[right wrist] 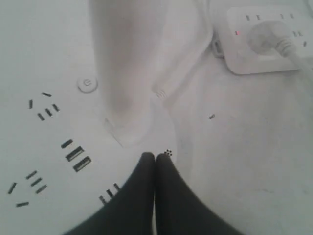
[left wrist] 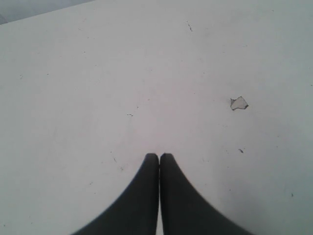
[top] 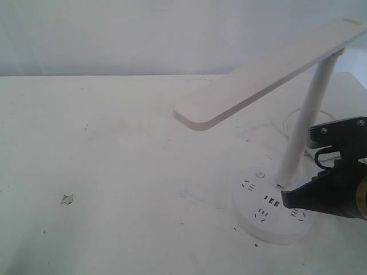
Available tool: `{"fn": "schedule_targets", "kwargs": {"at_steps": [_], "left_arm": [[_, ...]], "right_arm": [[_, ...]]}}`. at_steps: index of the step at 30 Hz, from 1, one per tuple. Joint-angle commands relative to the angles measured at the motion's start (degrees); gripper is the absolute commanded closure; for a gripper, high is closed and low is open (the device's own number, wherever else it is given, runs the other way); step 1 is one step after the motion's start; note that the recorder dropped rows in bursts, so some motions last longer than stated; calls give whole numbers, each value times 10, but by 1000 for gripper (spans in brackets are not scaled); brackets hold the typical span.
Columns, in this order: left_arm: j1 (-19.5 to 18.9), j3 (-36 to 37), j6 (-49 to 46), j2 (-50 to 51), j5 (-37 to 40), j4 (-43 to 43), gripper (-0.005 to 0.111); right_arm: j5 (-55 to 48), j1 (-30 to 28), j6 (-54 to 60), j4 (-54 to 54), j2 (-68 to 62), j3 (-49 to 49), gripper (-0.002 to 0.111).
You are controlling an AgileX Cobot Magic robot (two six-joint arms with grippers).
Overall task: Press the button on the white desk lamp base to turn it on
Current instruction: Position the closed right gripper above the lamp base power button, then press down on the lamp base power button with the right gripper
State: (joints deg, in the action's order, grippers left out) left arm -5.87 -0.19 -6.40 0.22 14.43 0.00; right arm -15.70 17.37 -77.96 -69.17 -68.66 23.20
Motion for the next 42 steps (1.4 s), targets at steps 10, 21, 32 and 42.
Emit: {"fn": "schedule_targets", "kwargs": {"at_steps": [10,21,32,42], "left_arm": [[5,2,1,-2,1,-3,107],[5,2,1,-2,1,-3,107],[5,2,1,-2,1,-3,107],[5,2,1,-2,1,-3,107]], "right_arm": [[46,3,-19,-1,-102,30,108],[3,3,-19,2,-109,43,108],[4,3,-19,2,-109,43,108],[9,3,-12,20,-109,40,108]]}}
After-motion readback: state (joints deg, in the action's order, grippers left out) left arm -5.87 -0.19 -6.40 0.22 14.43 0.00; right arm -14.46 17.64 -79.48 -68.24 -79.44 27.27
